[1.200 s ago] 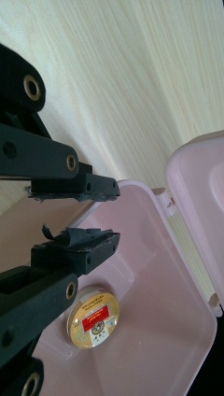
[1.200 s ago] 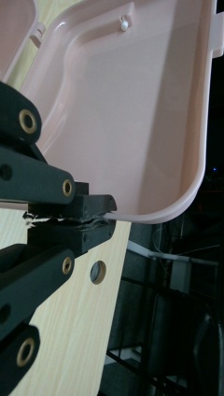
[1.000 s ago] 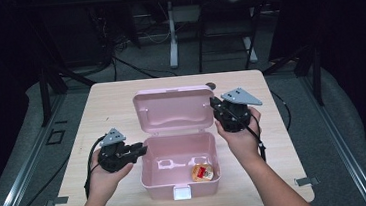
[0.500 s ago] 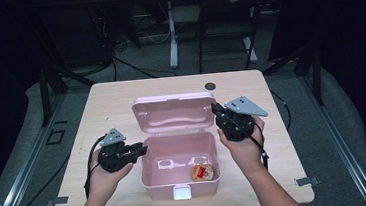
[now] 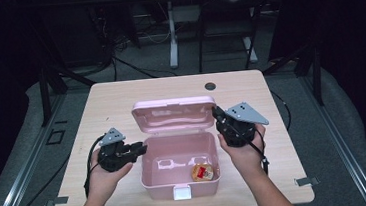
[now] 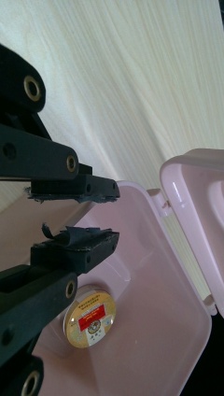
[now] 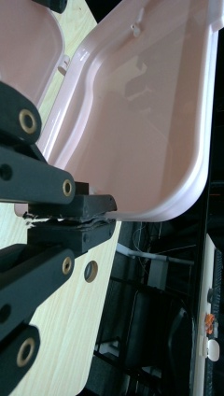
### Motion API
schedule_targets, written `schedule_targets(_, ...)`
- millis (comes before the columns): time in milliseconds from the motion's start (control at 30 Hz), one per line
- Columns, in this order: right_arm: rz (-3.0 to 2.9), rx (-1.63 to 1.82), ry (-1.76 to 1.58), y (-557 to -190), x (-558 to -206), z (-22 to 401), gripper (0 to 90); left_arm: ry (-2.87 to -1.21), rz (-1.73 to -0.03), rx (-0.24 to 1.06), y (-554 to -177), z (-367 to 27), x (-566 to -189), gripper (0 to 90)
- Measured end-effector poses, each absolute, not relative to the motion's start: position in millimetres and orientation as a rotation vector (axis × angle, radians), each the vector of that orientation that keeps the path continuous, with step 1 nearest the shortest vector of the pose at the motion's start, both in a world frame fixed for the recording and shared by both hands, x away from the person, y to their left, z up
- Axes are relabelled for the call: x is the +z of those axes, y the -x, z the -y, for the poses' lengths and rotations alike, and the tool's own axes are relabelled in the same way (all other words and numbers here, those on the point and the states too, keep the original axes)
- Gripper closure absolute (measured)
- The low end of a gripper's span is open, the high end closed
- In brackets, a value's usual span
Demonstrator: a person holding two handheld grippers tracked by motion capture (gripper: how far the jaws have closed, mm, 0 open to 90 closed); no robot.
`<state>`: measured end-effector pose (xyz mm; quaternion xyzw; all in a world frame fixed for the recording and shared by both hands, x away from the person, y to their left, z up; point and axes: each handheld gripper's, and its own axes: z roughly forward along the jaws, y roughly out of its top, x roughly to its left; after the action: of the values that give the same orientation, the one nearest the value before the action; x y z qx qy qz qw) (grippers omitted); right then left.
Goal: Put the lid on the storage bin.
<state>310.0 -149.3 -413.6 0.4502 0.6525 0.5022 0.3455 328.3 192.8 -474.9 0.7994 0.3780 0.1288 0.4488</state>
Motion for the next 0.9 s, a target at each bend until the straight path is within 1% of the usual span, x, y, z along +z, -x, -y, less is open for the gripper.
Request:
schedule_targets(500, -1.703, 1.313, -1.170, -302.1, -415.1, 150.9, 86.0, -1.920, -0.955, 0.344, -326.1, -197.6, -458.6, 67.0)
schedule_targets(800, -1.712, 1.317, -1.175, -300.6, -414.9, 151.4, 85.7, -1.925, -0.956, 0.365, -326.5, -195.5, -447.5, 64.1)
schedule_targets(900, -1.717, 1.315, -1.175, -300.5, -414.7, 151.6, 85.6, -1.909, -0.957, 0.349, -327.3, -194.7, -445.2, 60.3)
